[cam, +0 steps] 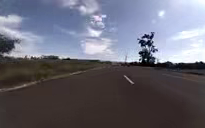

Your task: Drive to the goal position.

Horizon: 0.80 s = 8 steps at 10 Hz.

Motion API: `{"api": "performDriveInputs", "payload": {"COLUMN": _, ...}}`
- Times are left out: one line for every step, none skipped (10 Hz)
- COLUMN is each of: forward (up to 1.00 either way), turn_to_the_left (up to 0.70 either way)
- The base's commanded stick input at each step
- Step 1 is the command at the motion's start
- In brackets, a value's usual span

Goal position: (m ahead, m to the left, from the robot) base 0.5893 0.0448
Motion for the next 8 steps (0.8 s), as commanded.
{"api": "performDriveInputs", "payload": {"forward": 0.99, "turn_to_the_left": 0.00}}
{"api": "performDriveInputs", "payload": {"forward": 0.55, "turn_to_the_left": 0.00}}
{"api": "performDriveInputs", "payload": {"forward": 0.12, "turn_to_the_left": 0.00}}
{"api": "performDriveInputs", "payload": {"forward": 0.00, "turn_to_the_left": 0.00}}
{"api": "performDriveInputs", "payload": {"forward": 0.00, "turn_to_the_left": 0.00}}
{"api": "performDriveInputs", "payload": {"forward": 0.00, "turn_to_the_left": 0.00}}
{"api": "performDriveInputs", "payload": {"forward": 0.00, "turn_to_the_left": 0.00}}
{"api": "performDriveInputs", "payload": {"forward": 0.00, "turn_to_the_left": 0.00}}
